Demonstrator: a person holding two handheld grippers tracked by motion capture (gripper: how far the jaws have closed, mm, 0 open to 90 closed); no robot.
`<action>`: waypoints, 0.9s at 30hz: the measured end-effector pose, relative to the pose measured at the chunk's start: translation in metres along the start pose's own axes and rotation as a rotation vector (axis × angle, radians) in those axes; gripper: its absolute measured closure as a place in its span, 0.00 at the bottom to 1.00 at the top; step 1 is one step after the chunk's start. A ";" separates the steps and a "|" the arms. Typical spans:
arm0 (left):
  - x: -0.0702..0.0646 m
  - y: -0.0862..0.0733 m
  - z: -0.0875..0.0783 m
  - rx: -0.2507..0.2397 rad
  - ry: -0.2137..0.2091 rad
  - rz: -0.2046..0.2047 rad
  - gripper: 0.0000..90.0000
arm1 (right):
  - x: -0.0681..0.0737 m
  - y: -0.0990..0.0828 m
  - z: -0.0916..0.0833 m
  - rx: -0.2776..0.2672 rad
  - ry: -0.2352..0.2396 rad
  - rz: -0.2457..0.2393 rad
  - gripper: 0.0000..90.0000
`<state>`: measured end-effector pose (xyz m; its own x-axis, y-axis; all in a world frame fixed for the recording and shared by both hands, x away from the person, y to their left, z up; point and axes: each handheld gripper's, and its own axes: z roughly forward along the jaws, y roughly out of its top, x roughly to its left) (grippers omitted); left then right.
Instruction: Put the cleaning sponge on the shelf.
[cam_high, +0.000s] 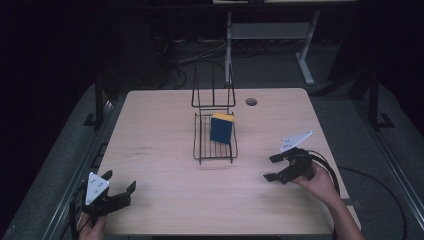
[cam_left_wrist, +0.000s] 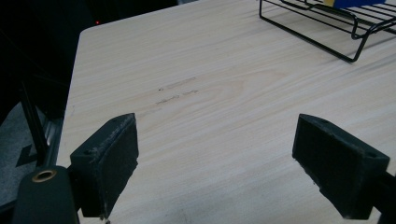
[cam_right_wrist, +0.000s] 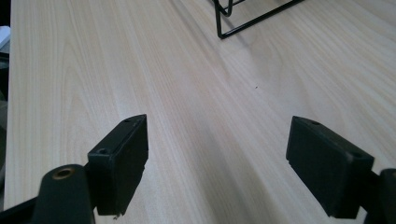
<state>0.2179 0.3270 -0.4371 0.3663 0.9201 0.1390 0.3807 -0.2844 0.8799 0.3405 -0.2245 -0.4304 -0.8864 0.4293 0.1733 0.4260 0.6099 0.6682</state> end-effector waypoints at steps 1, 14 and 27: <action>0.000 0.000 0.000 0.000 0.000 0.000 0.15 | 0.000 0.000 0.000 0.000 0.000 0.000 0.23; -0.001 0.000 0.000 0.002 -0.003 0.001 0.15 | 0.009 -0.015 -0.004 -0.027 -0.013 0.010 0.22; -0.001 0.000 0.001 0.004 -0.004 0.000 0.15 | 0.015 -0.028 -0.009 -0.044 -0.026 0.022 0.22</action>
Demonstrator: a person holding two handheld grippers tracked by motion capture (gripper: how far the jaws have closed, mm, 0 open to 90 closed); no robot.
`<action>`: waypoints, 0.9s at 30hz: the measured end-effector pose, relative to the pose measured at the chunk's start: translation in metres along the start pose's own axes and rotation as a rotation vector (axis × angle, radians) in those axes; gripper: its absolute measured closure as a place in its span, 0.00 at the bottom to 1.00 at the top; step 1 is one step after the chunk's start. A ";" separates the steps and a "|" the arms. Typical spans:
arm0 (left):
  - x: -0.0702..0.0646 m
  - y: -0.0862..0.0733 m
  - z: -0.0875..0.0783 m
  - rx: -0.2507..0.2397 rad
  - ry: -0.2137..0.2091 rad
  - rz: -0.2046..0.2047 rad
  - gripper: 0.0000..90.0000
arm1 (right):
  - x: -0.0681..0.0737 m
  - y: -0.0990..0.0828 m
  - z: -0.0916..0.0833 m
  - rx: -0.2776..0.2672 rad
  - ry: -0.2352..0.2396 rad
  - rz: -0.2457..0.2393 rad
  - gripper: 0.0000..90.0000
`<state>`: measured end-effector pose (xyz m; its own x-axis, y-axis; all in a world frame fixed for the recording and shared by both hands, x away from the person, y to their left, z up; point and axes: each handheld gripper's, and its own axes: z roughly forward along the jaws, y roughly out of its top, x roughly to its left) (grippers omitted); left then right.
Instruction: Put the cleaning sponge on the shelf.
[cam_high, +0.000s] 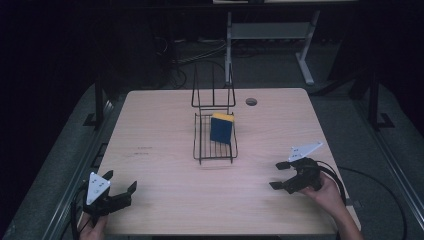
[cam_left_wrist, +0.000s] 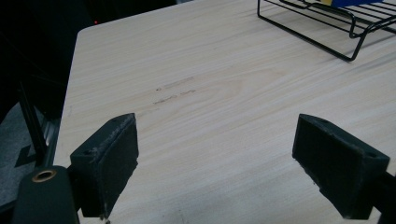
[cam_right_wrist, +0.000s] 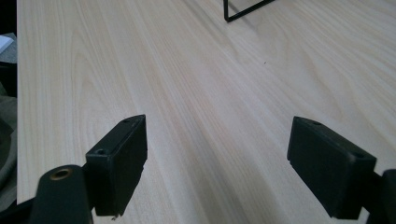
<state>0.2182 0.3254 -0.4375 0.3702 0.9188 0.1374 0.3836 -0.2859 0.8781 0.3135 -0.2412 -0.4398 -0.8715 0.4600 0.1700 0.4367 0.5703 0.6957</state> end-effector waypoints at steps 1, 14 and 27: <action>0.000 0.000 0.000 0.000 0.000 0.000 0.15 | 0.000 0.000 0.000 0.000 0.000 0.000 0.22; 0.000 0.000 0.000 0.000 -0.002 0.002 0.15 | 0.009 -0.014 -0.006 -0.018 -0.010 0.011 0.22; -0.001 0.000 0.001 0.002 -0.004 0.007 0.15 | 0.017 -0.029 -0.012 -0.043 -0.025 0.025 0.22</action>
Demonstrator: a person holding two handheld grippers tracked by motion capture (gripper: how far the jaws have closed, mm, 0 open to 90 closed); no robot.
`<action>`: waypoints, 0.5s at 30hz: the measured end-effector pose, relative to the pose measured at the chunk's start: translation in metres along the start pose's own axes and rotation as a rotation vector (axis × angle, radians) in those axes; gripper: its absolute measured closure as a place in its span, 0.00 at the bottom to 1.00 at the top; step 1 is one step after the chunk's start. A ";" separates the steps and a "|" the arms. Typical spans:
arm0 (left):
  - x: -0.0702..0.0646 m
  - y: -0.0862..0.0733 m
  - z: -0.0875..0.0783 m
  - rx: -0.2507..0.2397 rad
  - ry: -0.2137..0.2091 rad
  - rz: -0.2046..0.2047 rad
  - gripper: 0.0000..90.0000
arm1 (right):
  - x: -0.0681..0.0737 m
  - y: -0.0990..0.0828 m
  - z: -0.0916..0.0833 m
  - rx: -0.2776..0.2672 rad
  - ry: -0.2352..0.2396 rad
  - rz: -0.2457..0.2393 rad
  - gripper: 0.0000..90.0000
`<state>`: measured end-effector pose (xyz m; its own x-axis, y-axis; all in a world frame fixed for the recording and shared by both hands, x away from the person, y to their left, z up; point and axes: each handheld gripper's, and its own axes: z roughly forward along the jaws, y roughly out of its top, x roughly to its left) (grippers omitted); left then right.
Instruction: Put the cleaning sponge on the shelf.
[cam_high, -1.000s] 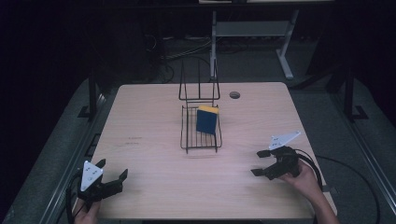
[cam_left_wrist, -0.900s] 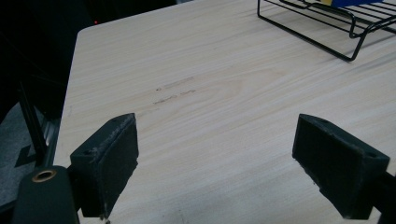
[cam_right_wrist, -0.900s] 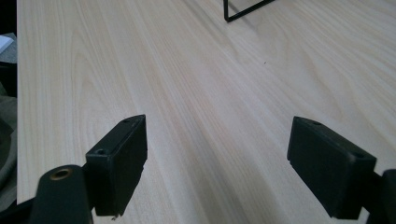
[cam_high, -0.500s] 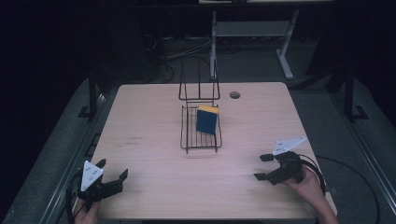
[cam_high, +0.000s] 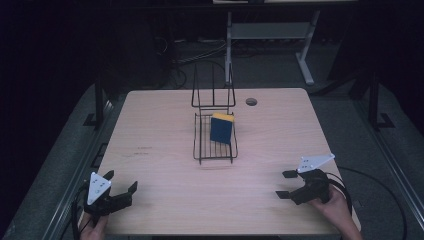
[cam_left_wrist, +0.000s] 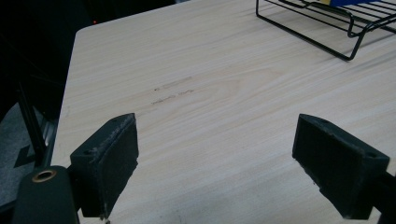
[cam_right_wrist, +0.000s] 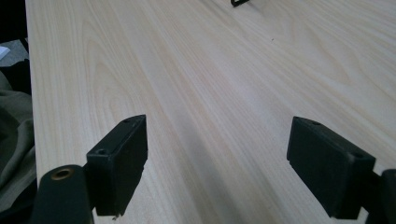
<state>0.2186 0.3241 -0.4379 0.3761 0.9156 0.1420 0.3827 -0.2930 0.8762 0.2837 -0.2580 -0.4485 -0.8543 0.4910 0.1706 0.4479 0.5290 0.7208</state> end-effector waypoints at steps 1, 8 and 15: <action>0.000 0.000 0.000 0.000 0.000 0.000 0.15 | 0.000 -0.001 0.000 0.000 -0.002 -0.002 0.22; 0.000 0.000 0.000 -0.003 0.001 -0.004 0.15 | 0.004 -0.004 -0.003 -0.010 -0.005 0.001 0.22; 0.000 0.000 0.000 -0.001 0.000 -0.003 0.15 | 0.007 -0.011 -0.005 -0.012 -0.012 0.003 0.22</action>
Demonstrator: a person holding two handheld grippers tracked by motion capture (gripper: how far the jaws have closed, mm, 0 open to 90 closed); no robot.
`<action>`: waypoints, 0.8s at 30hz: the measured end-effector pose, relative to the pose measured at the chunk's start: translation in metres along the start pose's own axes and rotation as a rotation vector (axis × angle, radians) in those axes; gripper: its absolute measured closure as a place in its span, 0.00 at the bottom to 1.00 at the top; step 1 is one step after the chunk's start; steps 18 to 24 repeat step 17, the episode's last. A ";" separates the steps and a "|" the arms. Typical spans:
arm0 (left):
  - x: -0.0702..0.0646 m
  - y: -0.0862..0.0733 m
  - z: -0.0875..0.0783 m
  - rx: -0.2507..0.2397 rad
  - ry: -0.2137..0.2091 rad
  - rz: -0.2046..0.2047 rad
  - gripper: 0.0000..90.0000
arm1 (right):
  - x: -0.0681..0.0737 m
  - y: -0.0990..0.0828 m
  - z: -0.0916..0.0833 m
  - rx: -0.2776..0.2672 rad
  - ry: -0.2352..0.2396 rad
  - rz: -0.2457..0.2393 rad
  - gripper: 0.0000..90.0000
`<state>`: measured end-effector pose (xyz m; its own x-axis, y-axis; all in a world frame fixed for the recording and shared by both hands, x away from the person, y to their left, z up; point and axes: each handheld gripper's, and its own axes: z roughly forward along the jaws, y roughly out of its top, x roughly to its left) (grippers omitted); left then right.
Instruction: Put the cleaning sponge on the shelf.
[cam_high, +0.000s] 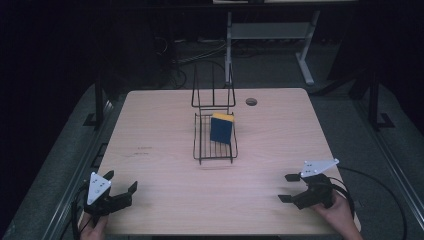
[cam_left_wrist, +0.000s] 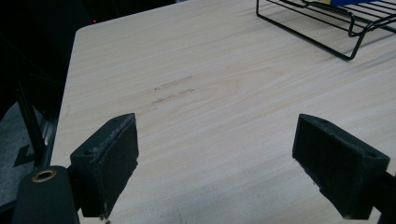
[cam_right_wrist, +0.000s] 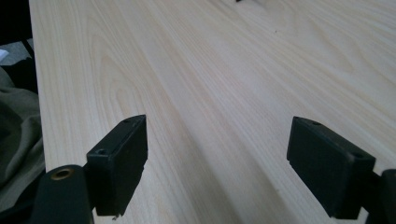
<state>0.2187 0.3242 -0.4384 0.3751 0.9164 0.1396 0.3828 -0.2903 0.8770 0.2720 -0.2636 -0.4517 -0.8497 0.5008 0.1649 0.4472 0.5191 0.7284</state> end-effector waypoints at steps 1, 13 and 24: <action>0.000 0.000 0.000 0.001 0.000 0.001 0.15 | 0.001 -0.001 0.000 0.005 -0.001 0.003 0.22; 0.000 0.000 0.000 0.004 -0.002 0.000 0.15 | 0.006 -0.011 -0.001 0.000 -0.010 0.015 0.22; 0.000 0.000 0.000 0.000 0.001 0.002 0.15 | 0.007 -0.013 0.000 -0.008 -0.013 0.017 0.21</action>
